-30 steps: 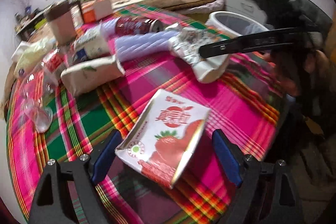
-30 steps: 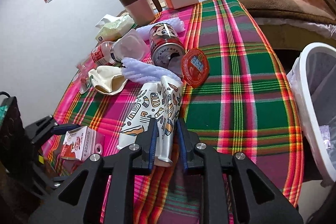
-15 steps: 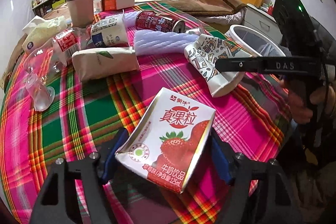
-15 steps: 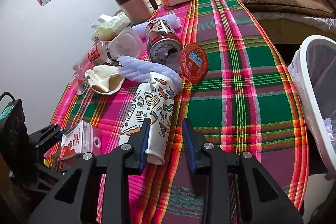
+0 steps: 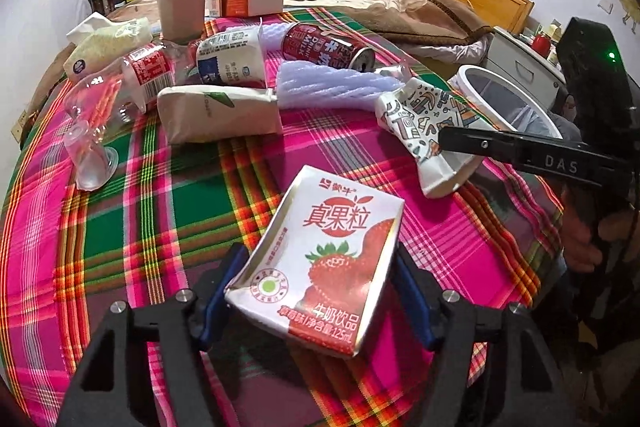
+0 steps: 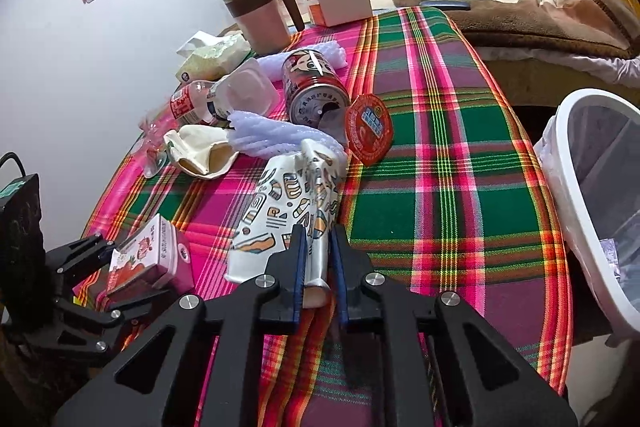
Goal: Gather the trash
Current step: 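Lift the paper cup with the right tool while the left tool grasps the strawberry milk carton, then carry both items over the wastebasket and open both tools to drop them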
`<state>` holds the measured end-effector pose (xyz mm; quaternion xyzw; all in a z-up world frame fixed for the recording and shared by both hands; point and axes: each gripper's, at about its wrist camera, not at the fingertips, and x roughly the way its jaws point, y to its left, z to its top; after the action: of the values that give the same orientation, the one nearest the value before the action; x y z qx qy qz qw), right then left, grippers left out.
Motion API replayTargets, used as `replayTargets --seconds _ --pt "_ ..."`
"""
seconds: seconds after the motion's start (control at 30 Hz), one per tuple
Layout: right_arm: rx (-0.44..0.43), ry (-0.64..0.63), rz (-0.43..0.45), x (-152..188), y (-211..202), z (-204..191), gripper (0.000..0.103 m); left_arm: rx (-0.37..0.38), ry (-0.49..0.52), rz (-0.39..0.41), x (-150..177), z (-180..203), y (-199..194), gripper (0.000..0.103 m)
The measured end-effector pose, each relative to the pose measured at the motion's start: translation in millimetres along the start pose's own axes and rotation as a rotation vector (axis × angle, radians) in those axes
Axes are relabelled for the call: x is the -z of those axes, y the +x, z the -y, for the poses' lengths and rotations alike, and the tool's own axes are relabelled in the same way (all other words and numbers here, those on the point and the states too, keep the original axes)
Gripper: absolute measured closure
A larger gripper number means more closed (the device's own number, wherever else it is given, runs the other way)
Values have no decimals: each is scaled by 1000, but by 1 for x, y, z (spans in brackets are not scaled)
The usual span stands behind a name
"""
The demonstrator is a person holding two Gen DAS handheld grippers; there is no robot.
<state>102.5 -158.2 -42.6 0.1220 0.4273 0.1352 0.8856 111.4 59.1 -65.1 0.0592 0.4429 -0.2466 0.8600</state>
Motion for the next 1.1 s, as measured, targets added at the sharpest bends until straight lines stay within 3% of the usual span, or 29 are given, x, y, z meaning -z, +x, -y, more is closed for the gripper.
replayTargets --seconds 0.6,1.1 --pt "14 20 79 6 -31 13 93 -8 -10 49 -20 20 -6 31" --pt "126 77 184 3 -82 55 93 28 48 74 -66 76 6 31"
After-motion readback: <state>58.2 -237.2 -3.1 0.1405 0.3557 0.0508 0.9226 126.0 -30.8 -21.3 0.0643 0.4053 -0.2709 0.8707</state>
